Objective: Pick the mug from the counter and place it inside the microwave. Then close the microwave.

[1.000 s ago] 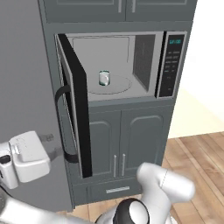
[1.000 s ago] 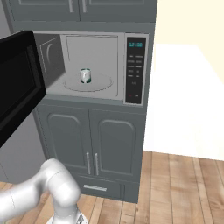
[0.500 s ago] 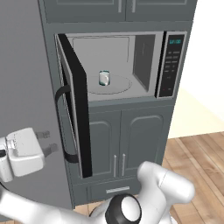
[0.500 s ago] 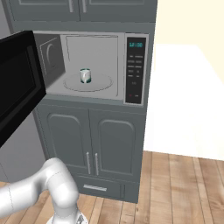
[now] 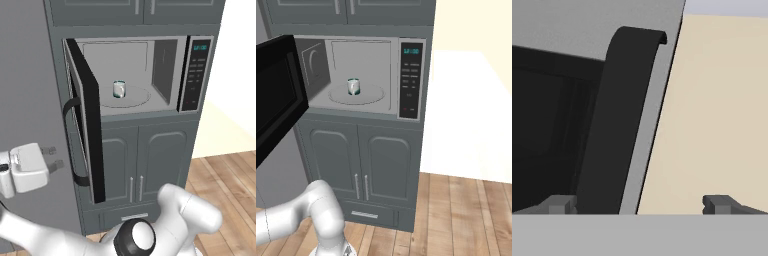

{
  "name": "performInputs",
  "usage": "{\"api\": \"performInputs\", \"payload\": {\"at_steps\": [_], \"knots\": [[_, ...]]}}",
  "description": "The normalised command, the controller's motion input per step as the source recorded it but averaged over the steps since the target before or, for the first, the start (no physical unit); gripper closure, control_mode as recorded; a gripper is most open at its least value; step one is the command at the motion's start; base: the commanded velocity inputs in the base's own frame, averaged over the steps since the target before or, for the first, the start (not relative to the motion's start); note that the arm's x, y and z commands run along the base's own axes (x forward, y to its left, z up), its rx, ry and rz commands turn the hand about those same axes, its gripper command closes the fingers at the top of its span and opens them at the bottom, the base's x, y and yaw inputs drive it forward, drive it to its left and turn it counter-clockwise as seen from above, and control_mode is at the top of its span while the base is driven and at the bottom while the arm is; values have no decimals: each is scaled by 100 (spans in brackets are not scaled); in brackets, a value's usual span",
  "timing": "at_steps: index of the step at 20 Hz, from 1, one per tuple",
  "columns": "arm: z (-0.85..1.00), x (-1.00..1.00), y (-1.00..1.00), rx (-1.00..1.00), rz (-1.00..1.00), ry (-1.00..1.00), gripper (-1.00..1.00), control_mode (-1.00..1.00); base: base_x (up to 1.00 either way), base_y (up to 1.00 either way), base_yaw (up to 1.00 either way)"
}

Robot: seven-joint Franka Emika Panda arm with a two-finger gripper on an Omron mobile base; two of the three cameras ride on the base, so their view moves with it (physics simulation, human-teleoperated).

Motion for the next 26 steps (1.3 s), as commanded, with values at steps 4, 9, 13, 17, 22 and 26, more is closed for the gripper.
{"api": "performInputs", "payload": {"at_steps": [4,9,13,17,22,26], "knots": [[-11,20,7,0,0,0,-100,-100,0,0,0],[-10,12,8,0,0,0,-100,-100,0,0,0],[-9,21,1,0,0,0,-100,-100,0,0,0],[-4,9,0,0,0,0,-100,-100,0,0,0],[0,0,0,0,0,0,-100,-100,0,0,0],[0,0,-23,0,0,0,-100,-100,0,0,0]]}}
